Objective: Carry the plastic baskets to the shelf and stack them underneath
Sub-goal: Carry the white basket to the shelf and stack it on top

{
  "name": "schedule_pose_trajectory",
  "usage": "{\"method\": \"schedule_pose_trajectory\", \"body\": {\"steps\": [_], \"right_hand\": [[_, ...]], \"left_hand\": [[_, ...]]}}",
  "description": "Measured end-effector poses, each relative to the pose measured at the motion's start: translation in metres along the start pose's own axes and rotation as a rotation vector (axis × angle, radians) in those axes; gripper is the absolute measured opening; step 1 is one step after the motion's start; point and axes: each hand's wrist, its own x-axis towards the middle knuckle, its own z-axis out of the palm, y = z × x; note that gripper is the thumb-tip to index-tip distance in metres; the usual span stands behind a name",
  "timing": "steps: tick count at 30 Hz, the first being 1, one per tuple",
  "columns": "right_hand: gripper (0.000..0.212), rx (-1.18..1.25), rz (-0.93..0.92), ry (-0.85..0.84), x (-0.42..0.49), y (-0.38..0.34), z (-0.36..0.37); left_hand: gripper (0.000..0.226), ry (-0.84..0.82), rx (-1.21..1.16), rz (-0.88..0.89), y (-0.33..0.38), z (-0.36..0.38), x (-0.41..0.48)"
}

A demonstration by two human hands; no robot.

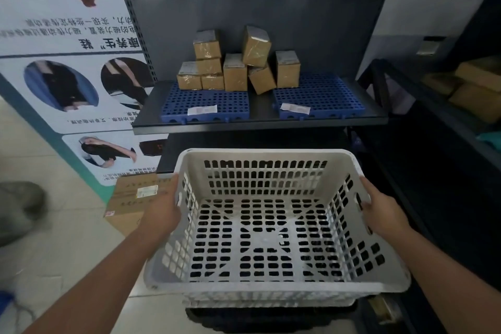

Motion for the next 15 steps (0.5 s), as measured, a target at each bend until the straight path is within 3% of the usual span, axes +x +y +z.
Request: {"method": "schedule_pose_trajectory", "body": {"steps": [15], "right_hand": [[0.07, 0.04, -0.04, -0.024, -0.003, 0.021, 0.002]], "left_hand": [[0.093, -0.047, -0.061, -0.042, -0.006, 0.007, -0.005]]}}
